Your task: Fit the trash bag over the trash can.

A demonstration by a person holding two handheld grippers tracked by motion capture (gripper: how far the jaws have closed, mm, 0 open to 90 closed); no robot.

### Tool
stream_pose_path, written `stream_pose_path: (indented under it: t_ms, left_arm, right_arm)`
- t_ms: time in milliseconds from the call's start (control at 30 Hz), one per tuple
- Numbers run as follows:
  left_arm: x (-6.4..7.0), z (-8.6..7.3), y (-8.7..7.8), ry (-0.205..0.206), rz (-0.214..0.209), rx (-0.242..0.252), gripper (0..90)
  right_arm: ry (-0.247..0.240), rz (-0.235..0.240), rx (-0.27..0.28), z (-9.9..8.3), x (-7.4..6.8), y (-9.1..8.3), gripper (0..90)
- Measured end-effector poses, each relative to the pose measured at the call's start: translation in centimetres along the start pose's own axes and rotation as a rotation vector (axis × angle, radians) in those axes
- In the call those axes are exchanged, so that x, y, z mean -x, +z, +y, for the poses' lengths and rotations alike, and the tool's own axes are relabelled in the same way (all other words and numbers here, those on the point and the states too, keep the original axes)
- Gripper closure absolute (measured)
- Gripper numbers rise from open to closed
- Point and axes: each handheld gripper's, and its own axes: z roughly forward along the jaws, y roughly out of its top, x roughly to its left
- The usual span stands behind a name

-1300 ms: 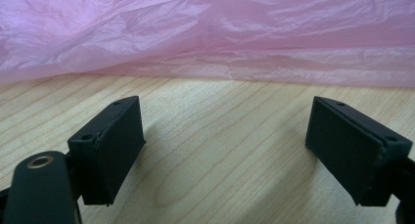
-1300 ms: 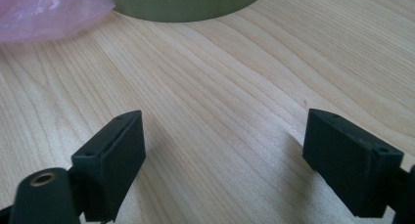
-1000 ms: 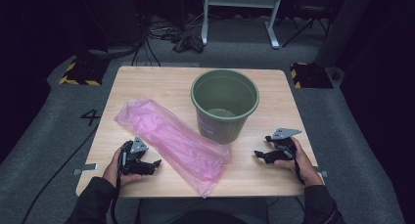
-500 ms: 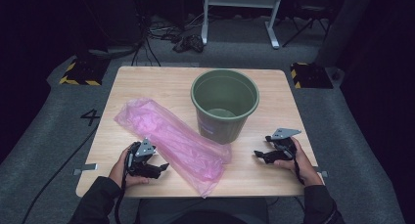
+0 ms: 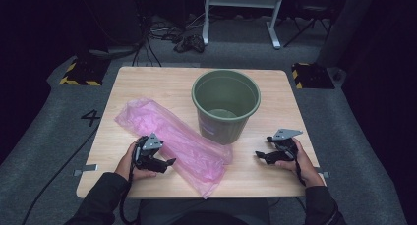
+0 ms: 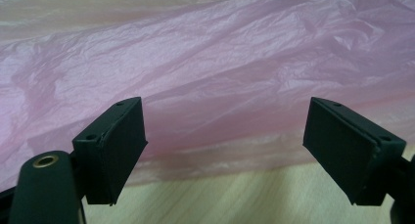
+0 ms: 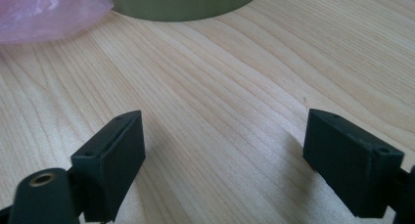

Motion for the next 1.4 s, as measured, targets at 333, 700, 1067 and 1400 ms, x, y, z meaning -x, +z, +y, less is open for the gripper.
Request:
stream_pose_path:
  t_ms: [333,700,1067,1400]
  left_arm:
    - [1.3,1.4,2.3,0.033,-0.034,-0.033,15.8]
    - [2.2,3.2,2.9,0.072,-0.06,0.016,15.9]
    - [-1.4,4.4,2.1,0.064,-0.075,0.038,15.8]
    - [-3.4,3.8,3.9,0.063,-0.198,-0.037,19.7]
  right_arm:
    - [-0.002,0.0,0.001,0.0,0.0,0.0,15.5]
    - [-0.003,0.001,0.001,0.0,0.0,0.0,15.9]
    - [-0.007,0.005,0.002,0.0,0.0,0.0,15.8]
    - [-0.003,0.002,0.001,0.0,-0.1,0.0,15.9]
